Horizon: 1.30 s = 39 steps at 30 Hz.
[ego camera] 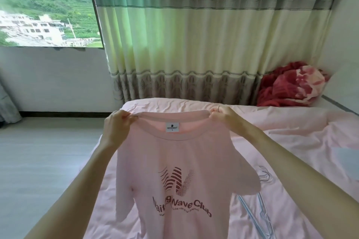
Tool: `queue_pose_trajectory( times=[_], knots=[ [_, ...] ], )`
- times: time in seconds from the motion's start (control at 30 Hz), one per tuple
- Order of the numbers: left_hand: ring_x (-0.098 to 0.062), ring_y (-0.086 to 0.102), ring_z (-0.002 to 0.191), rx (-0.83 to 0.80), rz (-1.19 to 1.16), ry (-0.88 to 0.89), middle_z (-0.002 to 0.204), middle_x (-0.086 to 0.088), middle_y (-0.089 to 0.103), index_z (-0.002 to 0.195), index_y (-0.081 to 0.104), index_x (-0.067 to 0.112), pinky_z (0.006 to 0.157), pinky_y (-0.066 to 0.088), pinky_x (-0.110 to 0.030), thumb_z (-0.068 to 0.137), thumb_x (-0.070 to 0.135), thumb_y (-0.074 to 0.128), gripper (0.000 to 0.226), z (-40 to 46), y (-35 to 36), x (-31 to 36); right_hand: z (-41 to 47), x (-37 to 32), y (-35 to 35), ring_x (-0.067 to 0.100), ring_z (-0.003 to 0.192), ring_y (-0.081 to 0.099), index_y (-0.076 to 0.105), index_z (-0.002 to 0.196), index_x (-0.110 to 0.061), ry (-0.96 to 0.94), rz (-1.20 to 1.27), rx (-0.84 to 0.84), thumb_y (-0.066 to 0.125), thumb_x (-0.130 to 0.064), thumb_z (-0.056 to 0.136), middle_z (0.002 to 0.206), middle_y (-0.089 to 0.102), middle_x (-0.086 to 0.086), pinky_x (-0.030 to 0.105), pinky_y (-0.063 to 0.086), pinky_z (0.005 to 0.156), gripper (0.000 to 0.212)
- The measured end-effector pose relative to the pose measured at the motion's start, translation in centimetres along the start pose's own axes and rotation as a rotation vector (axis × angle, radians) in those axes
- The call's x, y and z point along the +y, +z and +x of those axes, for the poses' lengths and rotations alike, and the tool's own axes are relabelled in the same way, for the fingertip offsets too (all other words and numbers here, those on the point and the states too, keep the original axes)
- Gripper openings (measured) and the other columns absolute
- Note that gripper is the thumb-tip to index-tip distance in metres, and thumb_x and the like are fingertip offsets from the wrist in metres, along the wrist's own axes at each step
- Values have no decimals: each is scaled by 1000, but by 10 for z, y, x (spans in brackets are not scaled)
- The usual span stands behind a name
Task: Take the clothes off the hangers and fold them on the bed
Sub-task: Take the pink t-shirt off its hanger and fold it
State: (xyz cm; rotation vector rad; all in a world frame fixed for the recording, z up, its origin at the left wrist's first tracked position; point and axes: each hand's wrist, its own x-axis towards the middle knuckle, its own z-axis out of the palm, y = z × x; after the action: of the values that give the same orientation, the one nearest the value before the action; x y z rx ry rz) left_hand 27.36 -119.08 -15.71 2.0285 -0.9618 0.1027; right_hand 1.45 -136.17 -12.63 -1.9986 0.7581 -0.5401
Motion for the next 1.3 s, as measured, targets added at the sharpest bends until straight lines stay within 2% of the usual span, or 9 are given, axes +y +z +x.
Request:
queue_pose_trajectory(
  times=[0.17, 0.33, 0.47, 0.53, 0.6, 0.73, 0.9, 1.07, 1.3],
  knots=[
    [-28, 55, 90, -75, -142, -90, 94, -12, 60, 95, 69, 5, 73, 35, -27, 84, 18, 69, 17, -12, -1, -12, -12, 20, 11, 14, 63, 36, 39, 64, -10, 131, -348, -16, 54, -20, 88, 65, 39, 1, 27, 29, 55, 30],
    [-17, 44, 71, -224, -331, -50, 78, -1, 50, 79, 58, 22, 59, 35, -25, 87, 14, 64, 13, -20, -3, -19, -13, 26, 18, 15, 74, 50, 59, 79, -6, 121, -373, 221, 58, -24, 91, 75, 56, -1, 17, 35, 54, 22],
    [-14, 44, 66, -194, -226, 72, 75, 3, 49, 70, 55, 38, 57, 33, -13, 83, 10, 67, 33, -22, -11, -18, -13, 37, 22, 12, 66, 42, 43, 75, -14, 187, -214, 188, 50, -36, 95, 74, 47, -3, 23, 29, 52, 30],
    [-16, 51, 73, -206, -10, 184, 81, 6, 53, 75, 54, 43, 62, 37, -23, 85, 19, 64, 28, -22, -15, -21, -14, 38, 23, 10, 59, 36, 35, 70, -16, 166, -204, 180, 52, -39, 94, 68, 41, -3, 24, 27, 51, 37],
    [-25, 56, 86, -203, 231, 252, 93, 5, 57, 89, 54, 32, 65, 35, -31, 90, 31, 56, 3, -22, -19, -23, -14, 35, 21, 13, 57, 36, 30, 64, -16, 94, -310, 249, 55, -42, 91, 61, 38, -4, 28, 27, 53, 45],
    [-34, 58, 83, -97, 343, 194, 84, -7, 63, 89, 52, 16, 64, 34, -34, 91, 43, 54, 27, -15, -16, -21, -8, 15, 9, 23, 65, 43, 28, 59, -21, -120, -526, 392, 56, -50, 88, 56, 38, -6, 34, 30, 60, 50],
    [-22, 34, 61, -162, -94, 56, 58, -1, 37, 61, 37, 9, 49, 26, -21, 87, 24, 64, 41, -1, -10, -20, 7, 4, -9, 25, 61, 44, 33, 62, -21, -229, -496, 504, 39, -69, 74, 52, 38, -7, 31, 27, 57, 50],
    [-13, 39, 64, -321, -239, 60, 73, -3, 49, 80, 54, 7, 52, 32, -13, 88, 9, 62, 12, 8, -11, -22, 19, 2, -22, 26, 59, 43, 24, 59, -26, -229, -631, 543, 30, -76, 70, 48, 35, -8, 31, 27, 57, 51],
    [-25, 45, 71, 72, -151, 70, 68, -5, 52, 75, 57, 7, 63, 31, -31, 91, 13, 58, 17, 54, -22, 9, 47, -50, -51, 26, 58, 47, 30, 63, -21, -314, -586, 631, 51, -66, 78, 51, 39, -3, 33, 33, 57, 51]
  ],
)
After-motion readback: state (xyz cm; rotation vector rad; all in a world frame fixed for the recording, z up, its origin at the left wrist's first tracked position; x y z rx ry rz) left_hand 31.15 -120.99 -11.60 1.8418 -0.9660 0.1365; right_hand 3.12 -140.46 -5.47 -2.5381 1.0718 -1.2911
